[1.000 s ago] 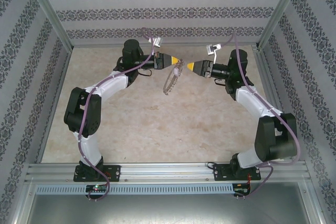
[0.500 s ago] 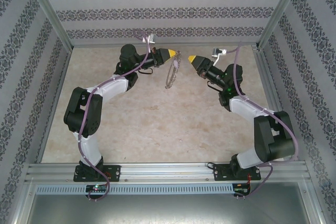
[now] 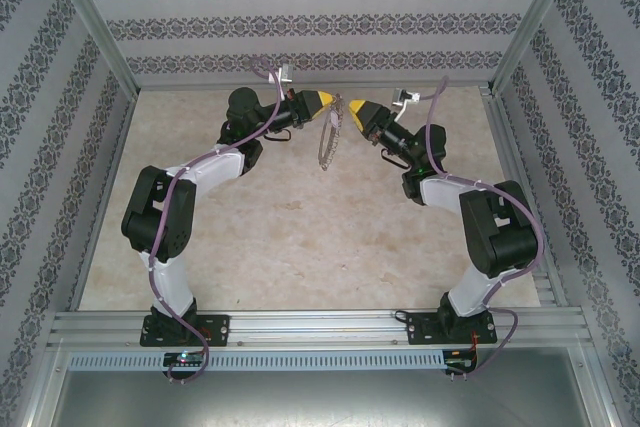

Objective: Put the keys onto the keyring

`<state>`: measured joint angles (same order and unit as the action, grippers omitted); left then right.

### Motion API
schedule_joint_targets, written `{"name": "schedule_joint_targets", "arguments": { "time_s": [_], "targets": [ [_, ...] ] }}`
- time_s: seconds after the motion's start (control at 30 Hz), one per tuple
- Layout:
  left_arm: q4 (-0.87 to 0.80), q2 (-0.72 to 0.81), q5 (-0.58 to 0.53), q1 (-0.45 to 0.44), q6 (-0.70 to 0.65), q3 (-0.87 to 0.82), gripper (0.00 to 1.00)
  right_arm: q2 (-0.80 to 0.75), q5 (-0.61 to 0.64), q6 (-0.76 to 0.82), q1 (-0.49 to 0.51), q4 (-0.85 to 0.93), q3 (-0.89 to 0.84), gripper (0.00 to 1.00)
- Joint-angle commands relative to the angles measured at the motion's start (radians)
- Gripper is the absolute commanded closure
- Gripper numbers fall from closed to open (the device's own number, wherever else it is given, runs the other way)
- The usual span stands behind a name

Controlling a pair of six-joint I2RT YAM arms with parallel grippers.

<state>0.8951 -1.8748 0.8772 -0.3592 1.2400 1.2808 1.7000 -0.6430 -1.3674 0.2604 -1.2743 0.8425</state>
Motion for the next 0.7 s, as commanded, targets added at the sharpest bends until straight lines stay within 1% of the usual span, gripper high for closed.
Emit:
{"name": "schedule_joint_targets", "arguments": {
  "time_s": [0.0,0.3,0.4,0.43,0.5,0.57,0.67],
  "targets": [
    [0.091,0.021,-0.014,-0.004,0.016,-0.001,1.00,-0.013,0.005,-0.005,0.020,-0.071,0.048,0.65],
    [0.102,0.018,-0.010,-0.007,0.021,-0.004,1.00,0.016,-0.016,-0.005,0.046,-0.065,0.092,0.65],
    [0.076,0.023,0.009,-0.007,-0.019,0.000,1.00,0.007,-0.028,0.005,0.044,-0.052,0.096,0.66],
    [0.042,0.033,0.026,-0.007,-0.065,0.003,1.00,-0.005,-0.036,0.018,0.038,-0.034,0.093,0.65],
    [-0.063,0.069,0.046,-0.007,-0.197,0.007,1.00,-0.034,-0.050,0.049,0.021,0.014,0.085,0.65],
    [-0.243,0.118,0.064,-0.007,-0.387,0.028,1.00,-0.079,-0.063,0.085,-0.006,0.072,0.072,0.65],
    [-0.458,0.172,0.091,-0.007,-0.620,0.069,1.00,-0.129,-0.099,0.126,-0.048,0.140,0.060,0.65]
  ]
}}
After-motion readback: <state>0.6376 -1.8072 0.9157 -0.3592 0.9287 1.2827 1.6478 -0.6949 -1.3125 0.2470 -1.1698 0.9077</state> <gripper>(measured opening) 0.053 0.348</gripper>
